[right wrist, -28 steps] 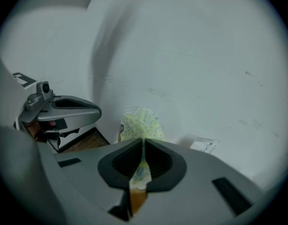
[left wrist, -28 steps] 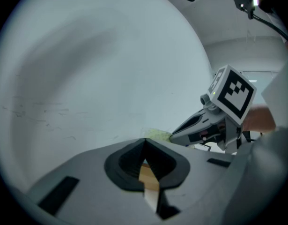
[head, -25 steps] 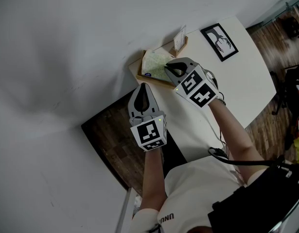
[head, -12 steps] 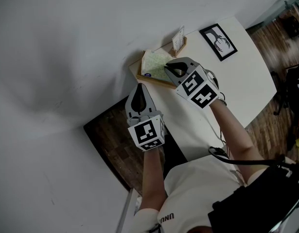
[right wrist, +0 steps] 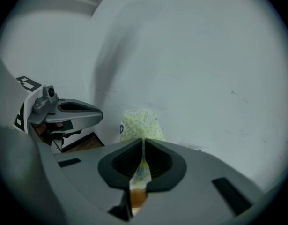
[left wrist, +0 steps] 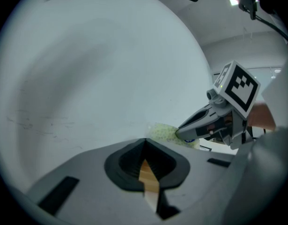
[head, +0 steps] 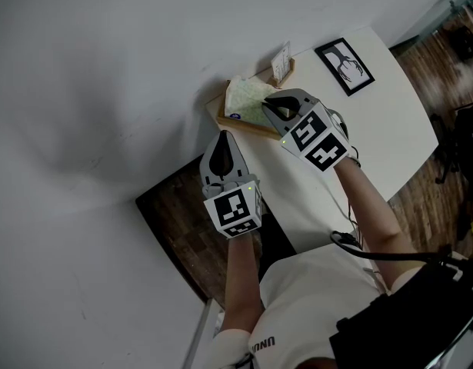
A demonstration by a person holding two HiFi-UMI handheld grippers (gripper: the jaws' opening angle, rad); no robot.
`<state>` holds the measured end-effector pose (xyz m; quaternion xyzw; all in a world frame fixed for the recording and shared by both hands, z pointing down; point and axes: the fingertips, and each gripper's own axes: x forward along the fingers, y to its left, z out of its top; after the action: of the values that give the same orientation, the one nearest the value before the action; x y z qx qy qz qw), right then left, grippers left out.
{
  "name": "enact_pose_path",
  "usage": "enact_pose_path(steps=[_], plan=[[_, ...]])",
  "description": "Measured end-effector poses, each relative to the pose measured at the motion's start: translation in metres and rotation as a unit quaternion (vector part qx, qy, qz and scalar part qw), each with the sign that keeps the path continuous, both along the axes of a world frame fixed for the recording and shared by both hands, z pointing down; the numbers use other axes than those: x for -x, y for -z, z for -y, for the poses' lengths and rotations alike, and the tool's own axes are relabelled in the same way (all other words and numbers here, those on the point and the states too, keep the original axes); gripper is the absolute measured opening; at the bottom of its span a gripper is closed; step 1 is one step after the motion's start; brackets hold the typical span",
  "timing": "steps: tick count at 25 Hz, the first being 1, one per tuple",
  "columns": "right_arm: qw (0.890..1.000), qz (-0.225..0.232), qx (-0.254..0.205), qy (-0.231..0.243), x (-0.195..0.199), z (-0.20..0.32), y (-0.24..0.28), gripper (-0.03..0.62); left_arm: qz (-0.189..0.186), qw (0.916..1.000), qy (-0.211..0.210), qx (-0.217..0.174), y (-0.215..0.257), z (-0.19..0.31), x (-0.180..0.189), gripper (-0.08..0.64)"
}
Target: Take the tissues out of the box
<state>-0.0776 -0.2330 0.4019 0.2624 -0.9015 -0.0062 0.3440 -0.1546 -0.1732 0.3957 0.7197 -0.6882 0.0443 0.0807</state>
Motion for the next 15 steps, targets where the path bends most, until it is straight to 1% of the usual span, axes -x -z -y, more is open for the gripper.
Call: enact_pose_path(steps=[15], plan=[[1.000, 0.011, -0.020, -0.003, -0.006, -0.005, 0.020, 0.032, 0.009, 0.9999, 0.004, -0.010, 0.011, -0.006, -0.003, 0.012]])
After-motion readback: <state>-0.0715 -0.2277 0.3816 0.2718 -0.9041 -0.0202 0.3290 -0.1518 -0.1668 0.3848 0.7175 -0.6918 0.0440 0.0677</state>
